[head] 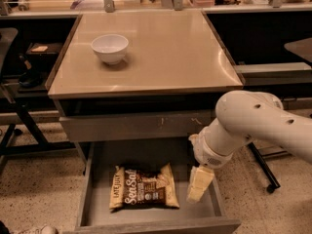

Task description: Pick brown chip bag from middle drawer and place on counter

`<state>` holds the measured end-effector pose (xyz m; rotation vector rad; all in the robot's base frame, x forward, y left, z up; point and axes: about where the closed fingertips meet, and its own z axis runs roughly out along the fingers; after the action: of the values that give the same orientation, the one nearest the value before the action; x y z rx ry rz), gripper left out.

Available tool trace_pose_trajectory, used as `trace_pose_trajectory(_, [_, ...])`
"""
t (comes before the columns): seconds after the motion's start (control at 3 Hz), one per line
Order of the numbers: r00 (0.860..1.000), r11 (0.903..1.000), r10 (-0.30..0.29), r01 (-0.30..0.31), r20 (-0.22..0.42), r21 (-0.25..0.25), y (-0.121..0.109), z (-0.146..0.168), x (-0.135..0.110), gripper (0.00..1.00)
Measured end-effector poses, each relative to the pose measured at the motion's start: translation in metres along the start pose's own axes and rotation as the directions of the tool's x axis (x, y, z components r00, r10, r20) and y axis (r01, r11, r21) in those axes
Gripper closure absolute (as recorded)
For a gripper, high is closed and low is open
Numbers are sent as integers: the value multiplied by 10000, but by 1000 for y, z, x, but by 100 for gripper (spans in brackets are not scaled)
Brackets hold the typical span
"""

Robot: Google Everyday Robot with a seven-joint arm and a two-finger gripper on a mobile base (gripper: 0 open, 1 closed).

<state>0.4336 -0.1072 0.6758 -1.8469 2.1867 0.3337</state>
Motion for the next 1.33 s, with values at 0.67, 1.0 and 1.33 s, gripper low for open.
trace_pose_trajectory(0.67, [9945,9953,-695,744,782,-618,1,91,-21,0])
trace_pose_trajectory(1.0, [9945,9953,-695,745,782,-618,1,91,-21,0])
trace_pose_trajectory(1.33, [9925,9950,-806,856,923,-515,-1,117,-23,0])
